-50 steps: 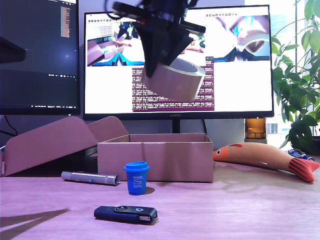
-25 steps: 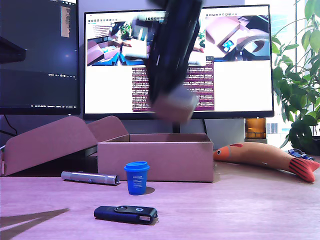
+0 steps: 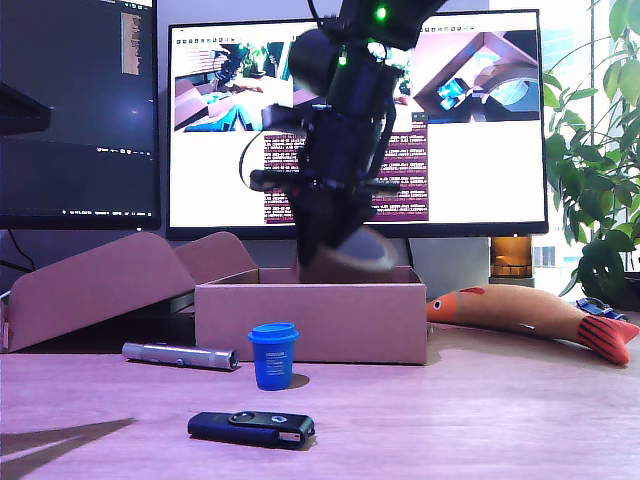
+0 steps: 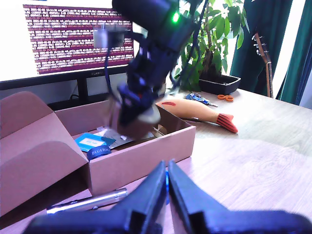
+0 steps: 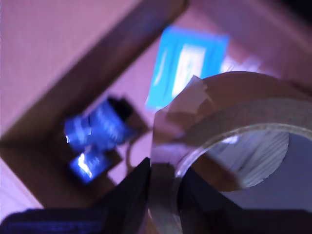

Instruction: Pick up the tape roll and place it inside the cardboard box

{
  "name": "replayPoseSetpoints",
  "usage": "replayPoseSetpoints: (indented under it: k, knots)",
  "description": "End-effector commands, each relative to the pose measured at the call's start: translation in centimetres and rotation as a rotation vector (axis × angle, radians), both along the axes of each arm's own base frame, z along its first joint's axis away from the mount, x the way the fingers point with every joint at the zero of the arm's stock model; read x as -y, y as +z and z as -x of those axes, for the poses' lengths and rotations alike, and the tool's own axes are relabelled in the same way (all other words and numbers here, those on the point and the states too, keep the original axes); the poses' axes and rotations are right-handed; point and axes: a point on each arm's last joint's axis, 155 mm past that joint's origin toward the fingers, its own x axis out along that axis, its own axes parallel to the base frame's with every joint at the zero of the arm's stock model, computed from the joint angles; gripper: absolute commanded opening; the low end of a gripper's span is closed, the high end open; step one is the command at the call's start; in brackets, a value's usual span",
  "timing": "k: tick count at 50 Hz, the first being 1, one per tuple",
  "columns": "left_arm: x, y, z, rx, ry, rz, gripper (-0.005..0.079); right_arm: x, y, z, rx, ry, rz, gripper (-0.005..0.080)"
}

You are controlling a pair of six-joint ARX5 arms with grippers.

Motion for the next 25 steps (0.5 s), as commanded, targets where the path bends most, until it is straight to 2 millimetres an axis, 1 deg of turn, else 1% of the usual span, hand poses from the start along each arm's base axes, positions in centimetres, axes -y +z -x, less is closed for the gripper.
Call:
replayPoseSetpoints:
  k: [1,11,14,17,22,25]
  knots:
    - [0.05,0.1,0.04,0.004,-0.002,0.005,-0.0019,-0.14,-0.39,-0.52,0.002,-0.003,-0.001,-0.0013]
    - [0.05,0.1,0.04,0.004,-0.002,0.006,-0.0019,0.02,-0.49,-0.58,-0.002,-0.006,-0.002,-0.0012]
    - [0.04,0.1,0.03,0.004,-0.002,0.005,-0.0019,0.08,-0.52,-0.54,-0.004,-0.006,0.0,0.0]
    - [0.05,0.1,0.04,0.004,-0.002,0.006,-0.0019,0.05,-0.53,-0.54,-0.004,-0.006,0.0,0.0066]
    - [0.05,0.09,0.04,0.004,-0.002,0.005,-0.0019,-0.04,-0.44,-0.68,0.002,-0.006,-0.004,0.0217]
    - [0.05,0.08,0.05,0.003,-0.003,0.005,-0.0019,-0.06,-0.4,-0.72,0.004,-0.006,-0.005,0.027]
